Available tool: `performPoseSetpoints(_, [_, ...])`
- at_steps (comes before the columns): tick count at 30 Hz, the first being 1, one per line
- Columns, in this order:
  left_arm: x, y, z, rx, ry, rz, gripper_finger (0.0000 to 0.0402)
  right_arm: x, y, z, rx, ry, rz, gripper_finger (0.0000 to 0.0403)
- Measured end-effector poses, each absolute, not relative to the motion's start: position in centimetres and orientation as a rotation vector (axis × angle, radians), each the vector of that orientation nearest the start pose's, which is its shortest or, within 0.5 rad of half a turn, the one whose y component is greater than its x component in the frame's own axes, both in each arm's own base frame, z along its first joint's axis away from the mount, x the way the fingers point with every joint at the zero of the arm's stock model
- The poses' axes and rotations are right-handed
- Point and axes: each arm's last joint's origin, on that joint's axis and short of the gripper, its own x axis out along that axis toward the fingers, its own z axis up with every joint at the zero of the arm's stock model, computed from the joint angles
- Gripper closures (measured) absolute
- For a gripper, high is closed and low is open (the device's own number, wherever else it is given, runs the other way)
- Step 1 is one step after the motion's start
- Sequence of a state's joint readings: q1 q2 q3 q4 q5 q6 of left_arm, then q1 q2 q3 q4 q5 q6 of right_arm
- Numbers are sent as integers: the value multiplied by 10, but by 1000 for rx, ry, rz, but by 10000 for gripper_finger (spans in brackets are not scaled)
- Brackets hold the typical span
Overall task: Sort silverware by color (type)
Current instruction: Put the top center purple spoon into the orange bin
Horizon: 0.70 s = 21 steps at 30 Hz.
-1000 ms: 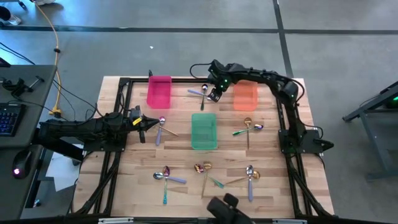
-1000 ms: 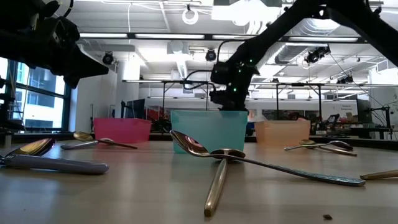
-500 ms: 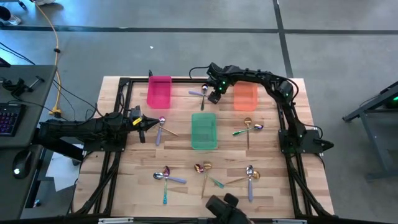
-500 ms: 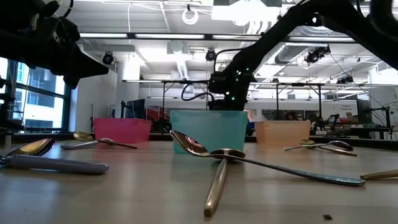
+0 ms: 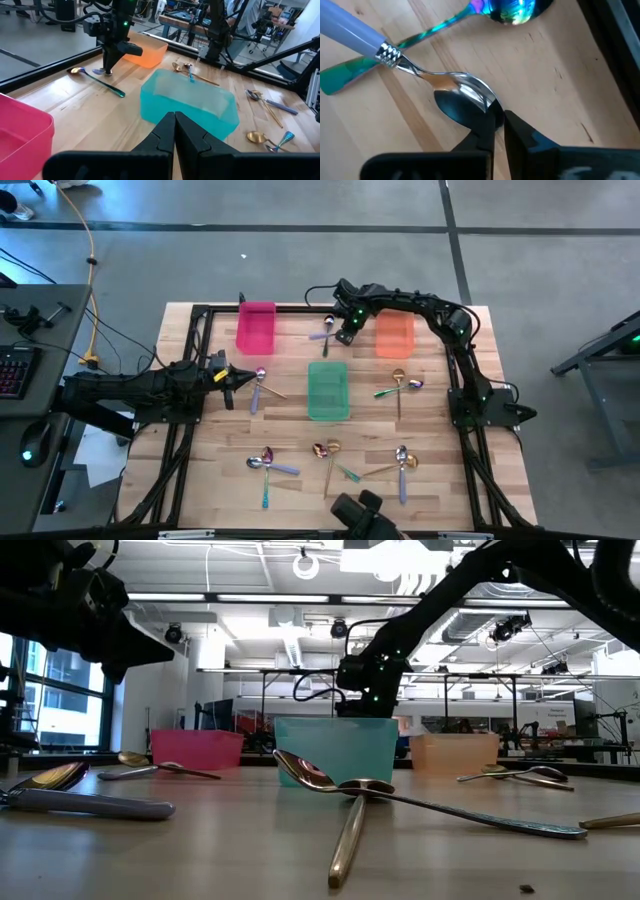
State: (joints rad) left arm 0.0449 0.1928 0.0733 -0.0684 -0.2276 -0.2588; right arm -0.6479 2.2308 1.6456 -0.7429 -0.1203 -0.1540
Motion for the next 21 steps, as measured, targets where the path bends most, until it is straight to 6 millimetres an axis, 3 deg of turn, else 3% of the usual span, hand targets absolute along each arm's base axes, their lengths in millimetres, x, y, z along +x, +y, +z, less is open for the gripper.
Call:
performPoseSetpoints(11, [105,11,164,-237,177,297,401,355,-266,157,429,1340,-340,403])
performPoseSetpoints(21, [104,11,162,-234,202,300,402,345,-259,160,474,1462,-320,403])
